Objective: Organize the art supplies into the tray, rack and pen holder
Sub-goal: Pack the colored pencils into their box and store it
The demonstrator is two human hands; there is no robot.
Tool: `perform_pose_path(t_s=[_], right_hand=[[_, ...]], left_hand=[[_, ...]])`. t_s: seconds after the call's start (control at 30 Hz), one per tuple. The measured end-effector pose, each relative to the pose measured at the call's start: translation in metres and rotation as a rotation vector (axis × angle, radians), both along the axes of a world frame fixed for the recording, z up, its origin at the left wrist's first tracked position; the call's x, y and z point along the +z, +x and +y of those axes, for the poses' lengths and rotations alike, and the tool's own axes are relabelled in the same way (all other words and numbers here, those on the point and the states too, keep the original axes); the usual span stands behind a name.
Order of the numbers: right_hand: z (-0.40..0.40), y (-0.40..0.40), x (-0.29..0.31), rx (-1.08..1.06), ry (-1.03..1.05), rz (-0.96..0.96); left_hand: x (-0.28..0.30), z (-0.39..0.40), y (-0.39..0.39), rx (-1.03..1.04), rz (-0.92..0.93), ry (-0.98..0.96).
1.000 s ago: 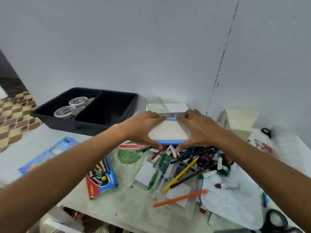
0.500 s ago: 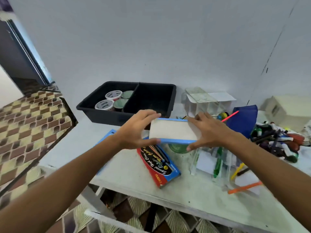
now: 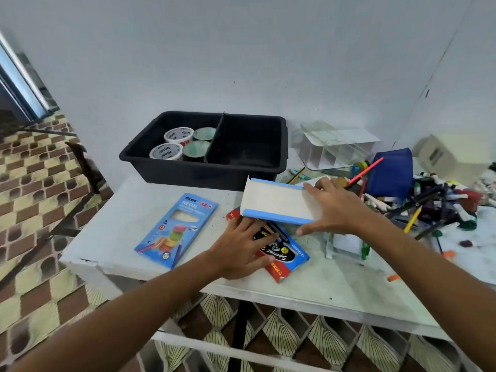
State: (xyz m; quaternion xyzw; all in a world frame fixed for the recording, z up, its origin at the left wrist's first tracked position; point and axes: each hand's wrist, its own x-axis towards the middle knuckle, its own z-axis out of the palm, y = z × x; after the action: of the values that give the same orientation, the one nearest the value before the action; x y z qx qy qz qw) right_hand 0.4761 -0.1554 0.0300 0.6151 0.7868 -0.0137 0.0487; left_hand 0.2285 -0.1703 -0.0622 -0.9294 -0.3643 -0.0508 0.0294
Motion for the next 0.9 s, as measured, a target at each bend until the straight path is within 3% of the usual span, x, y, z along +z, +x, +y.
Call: perform_pose_path(t_s=[0.3, 0.43, 0.73, 0.9], right_hand=[[-0.013, -0.016, -0.011, -0.003, 0.008, 0.044], [-0.022, -0.029, -0.023, 0.068, 0.003, 0.0], [-0.049, -0.058, -0.039, 0.142, -0.061, -0.029], [-0.046, -0.061, -0.051, 0.119, -0.051, -0.043]], left_hand=[[0.006, 0.012, -0.064, 0.096, -0.096, -0.223], [0.006, 0.016, -0.089, 0.226, -0.003, -0.3], [0.014, 0.039, -0.141, 0.274, 0.059, -0.369], [0.021, 0.031, -0.124, 0.234, -0.184, -0.258]])
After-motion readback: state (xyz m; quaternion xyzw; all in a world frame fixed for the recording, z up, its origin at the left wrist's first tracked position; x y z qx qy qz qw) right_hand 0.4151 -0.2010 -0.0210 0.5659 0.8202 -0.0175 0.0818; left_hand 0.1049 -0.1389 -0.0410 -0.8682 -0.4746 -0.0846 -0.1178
